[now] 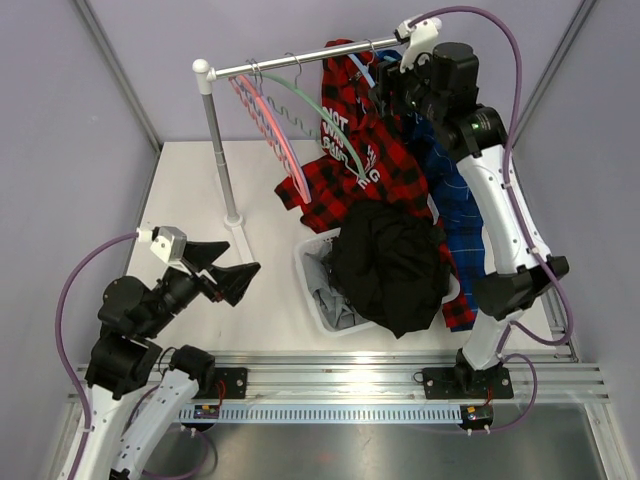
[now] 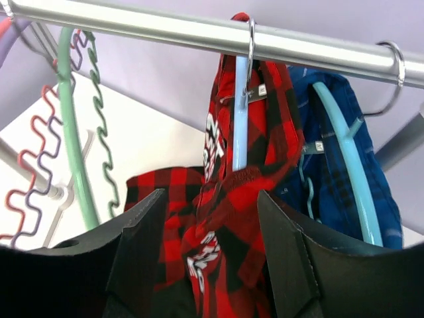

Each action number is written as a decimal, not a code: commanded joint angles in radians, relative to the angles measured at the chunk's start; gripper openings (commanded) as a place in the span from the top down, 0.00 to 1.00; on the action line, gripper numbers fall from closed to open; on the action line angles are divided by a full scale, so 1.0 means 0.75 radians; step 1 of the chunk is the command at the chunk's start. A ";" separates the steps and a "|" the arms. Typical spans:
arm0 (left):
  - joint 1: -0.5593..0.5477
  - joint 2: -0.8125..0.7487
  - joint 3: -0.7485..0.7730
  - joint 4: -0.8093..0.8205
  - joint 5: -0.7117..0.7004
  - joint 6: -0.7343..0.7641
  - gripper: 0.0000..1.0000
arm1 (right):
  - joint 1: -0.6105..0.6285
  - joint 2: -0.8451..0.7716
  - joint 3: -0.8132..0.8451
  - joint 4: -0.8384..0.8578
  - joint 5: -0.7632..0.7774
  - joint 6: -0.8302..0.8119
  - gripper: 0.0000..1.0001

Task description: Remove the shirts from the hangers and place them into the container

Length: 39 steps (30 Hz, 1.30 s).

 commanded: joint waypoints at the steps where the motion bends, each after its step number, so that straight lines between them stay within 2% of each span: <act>1: 0.002 -0.021 -0.011 0.066 0.001 -0.026 0.01 | 0.002 0.077 0.066 0.130 0.039 0.028 0.36; 24: 0.002 -0.040 -0.060 0.039 -0.036 -0.012 0.01 | 0.002 0.329 0.172 0.274 0.104 -0.234 0.47; 29: 0.002 -0.032 -0.060 0.047 -0.036 -0.016 0.01 | -0.002 0.351 0.188 0.286 0.094 -0.245 0.59; 30: 0.002 -0.030 -0.058 0.049 -0.034 -0.018 0.01 | -0.004 0.359 0.197 0.284 0.090 -0.245 0.69; 33: 0.002 -0.023 -0.058 0.051 -0.036 -0.020 0.01 | -0.016 0.366 0.229 0.272 0.076 -0.220 0.89; 34: 0.002 -0.019 -0.058 0.051 -0.036 -0.022 0.01 | -0.021 0.372 0.242 0.260 0.059 -0.210 1.00; 39: 0.002 -0.015 -0.052 0.060 -0.034 -0.030 0.01 | -0.078 0.368 0.311 0.243 -0.026 -0.112 1.00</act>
